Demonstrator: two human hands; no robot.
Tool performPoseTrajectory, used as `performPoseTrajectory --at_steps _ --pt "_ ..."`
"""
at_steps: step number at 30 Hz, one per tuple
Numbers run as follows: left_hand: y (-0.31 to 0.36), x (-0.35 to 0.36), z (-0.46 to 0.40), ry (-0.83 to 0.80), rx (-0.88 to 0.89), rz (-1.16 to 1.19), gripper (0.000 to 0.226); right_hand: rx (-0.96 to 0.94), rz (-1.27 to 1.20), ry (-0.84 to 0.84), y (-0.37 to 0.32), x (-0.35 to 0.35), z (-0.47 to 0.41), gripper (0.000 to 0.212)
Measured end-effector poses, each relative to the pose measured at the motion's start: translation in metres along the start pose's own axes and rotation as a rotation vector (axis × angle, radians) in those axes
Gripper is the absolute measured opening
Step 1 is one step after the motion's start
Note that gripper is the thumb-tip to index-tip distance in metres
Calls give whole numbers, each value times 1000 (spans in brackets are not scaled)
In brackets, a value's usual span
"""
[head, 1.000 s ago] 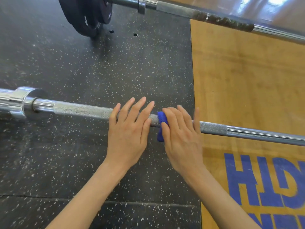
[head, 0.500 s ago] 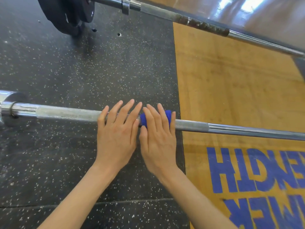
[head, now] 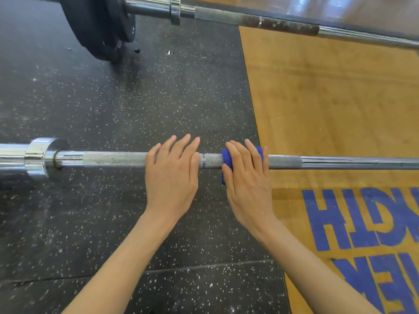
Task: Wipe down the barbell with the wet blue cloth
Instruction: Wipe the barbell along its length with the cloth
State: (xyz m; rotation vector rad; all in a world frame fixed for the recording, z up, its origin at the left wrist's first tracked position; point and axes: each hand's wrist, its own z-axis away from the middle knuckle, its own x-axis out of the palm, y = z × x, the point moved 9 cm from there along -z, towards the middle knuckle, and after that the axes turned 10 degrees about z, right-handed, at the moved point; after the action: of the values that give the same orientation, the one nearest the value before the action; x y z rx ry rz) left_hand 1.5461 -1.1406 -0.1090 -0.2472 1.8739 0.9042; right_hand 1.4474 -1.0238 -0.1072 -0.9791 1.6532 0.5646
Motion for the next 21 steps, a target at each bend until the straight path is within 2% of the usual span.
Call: performPoseTrajectory --at_steps 5,8,11,13,15,17,19,21 --pt "-1 -1 5 8 3 7 49 -83 -4 -31 -26 2 -3 46" --pt "0 -3 10 22 16 10 47 -158 19 -33 -13 -2 3 48" --pt "2 -5 18 39 13 27 45 -33 21 4 6 -9 14 49" --pt "3 -5 23 43 15 21 45 -20 -39 -5 -15 -6 12 49" --pt "3 -6 29 34 19 15 45 -114 -75 -38 -36 -2 12 49" --pt "3 -6 35 28 18 19 46 -190 -17 -52 -25 -4 20 50" --pt "5 -7 42 35 11 14 46 -138 36 -40 -2 -11 32 51" --pt "7 -6 49 44 11 6 47 -55 4 -55 -6 -13 36 51"
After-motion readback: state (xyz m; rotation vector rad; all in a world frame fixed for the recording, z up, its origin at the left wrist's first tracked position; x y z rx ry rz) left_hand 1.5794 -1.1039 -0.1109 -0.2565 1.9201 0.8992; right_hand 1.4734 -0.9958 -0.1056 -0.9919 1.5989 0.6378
